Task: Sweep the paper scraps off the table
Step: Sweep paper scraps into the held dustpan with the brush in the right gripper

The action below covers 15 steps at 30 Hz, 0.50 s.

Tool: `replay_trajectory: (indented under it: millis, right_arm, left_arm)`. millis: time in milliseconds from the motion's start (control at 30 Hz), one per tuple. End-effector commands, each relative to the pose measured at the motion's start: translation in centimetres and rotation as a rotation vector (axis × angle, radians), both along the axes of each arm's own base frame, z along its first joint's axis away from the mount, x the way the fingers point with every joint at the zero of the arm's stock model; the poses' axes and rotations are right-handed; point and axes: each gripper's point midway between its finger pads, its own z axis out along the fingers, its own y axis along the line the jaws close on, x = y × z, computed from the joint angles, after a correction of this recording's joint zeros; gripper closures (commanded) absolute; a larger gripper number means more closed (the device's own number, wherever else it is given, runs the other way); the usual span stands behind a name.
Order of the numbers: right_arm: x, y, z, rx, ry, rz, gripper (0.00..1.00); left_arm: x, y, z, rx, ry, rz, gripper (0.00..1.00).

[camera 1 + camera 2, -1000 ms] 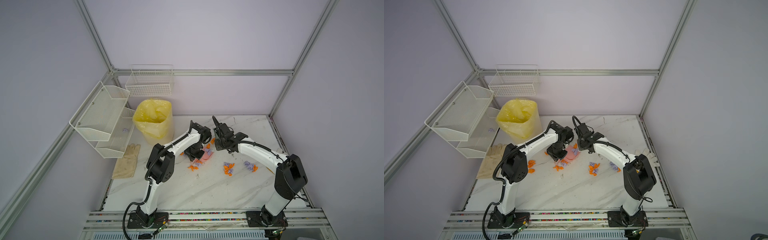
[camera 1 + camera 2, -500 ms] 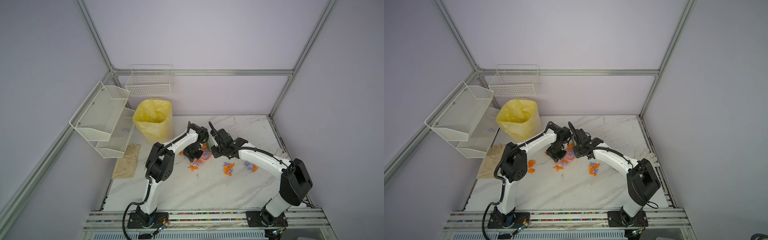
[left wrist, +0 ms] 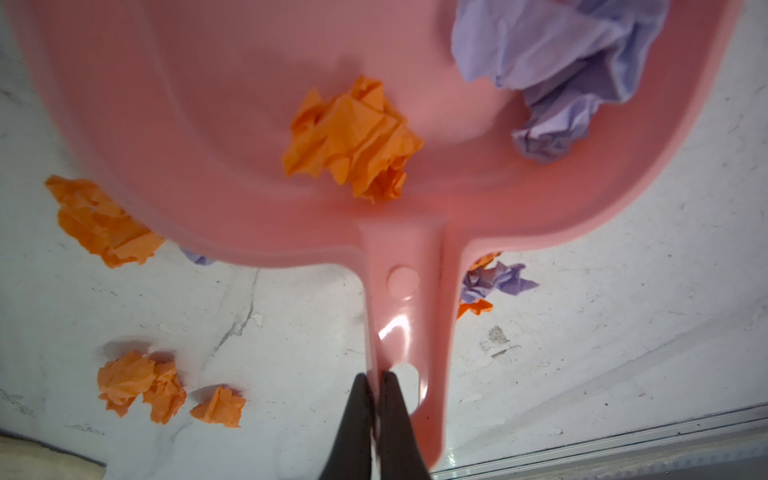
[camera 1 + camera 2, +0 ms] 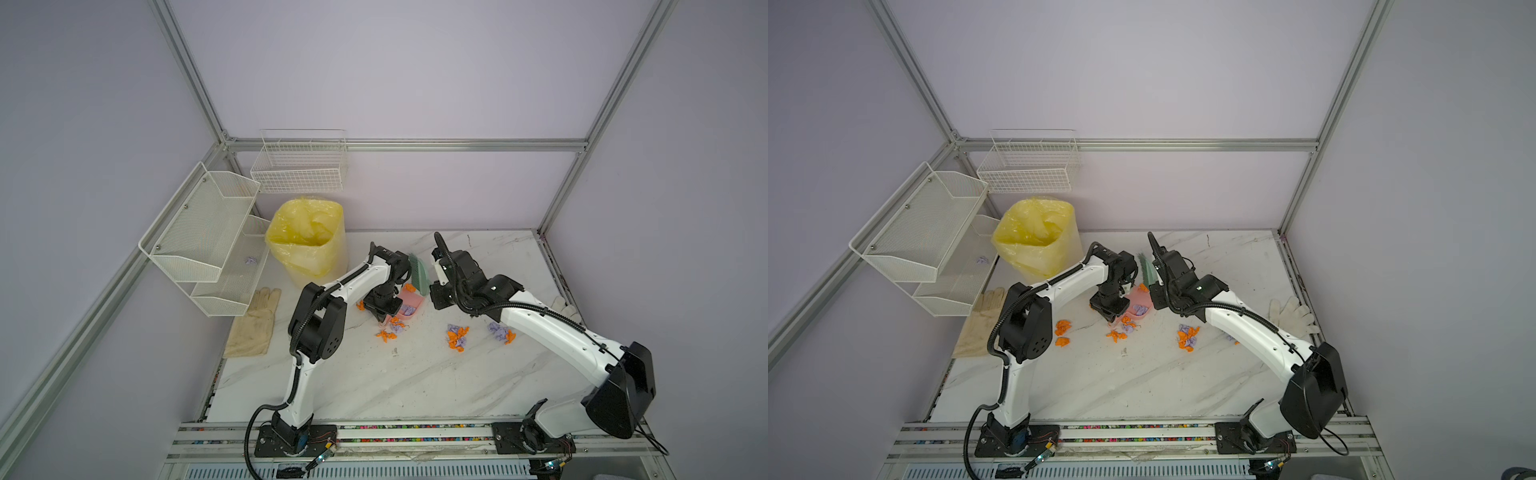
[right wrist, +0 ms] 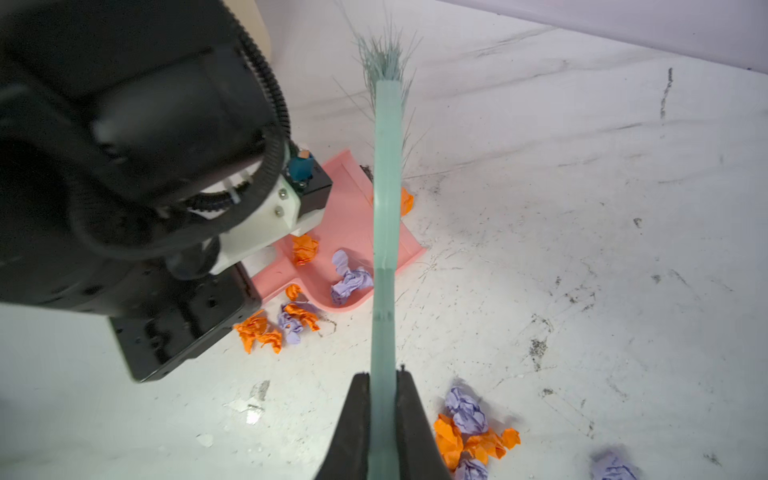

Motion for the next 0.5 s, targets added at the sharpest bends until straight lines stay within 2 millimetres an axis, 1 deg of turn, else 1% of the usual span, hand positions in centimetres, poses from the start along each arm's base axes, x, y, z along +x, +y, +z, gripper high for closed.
replay_trajectory:
  millis: [0,100,167,233,267,333,400,467]
  right_arm:
    - [3.5,-1.0,-1.1,-0.154,-0.068,-0.054,1.0]
    - [5.4,0.2,-2.1,-0.194,-0.118,-0.008,1.0]
    - [6.7,1.2,-1.6,-0.185,-0.187,0.014,1.0]
    - [7.5,1.1,-1.1,-0.203,-0.226,0.005,1.0]
    - [7.7,1.3,-0.8,-0.204,-0.246,0.015,1.0]
    - [7.9,1.6,-1.0,-0.219,-0.263,0.041,1.0]
    - [7.7,2.1,-1.8,-0.235,-0.241,0.091,1.0]
    - [7.0,3.2,-3.1,-0.233,-0.205,0.176,1.0]
  left_arm:
    - [-0.6,0.1,-0.7,-0.004,0.029,-0.011,1.0]
    - [-0.6,0.0,-0.6,-0.013,0.028,-0.009,1.0]
    - [-0.6,0.0,-0.8,-0.012,0.035,-0.01,1.0]
    - [-0.8,0.1,-0.8,-0.006,0.044,-0.01,1.0]
    - [-0.8,0.1,-0.8,-0.008,0.043,-0.01,1.0]
    - [-0.7,0.2,-0.8,-0.007,0.04,-0.008,1.0]
    - [-0.7,0.1,-0.8,-0.011,0.04,-0.008,1.0]
    - [-0.5,0.1,-0.7,-0.014,0.036,-0.006,1.0]
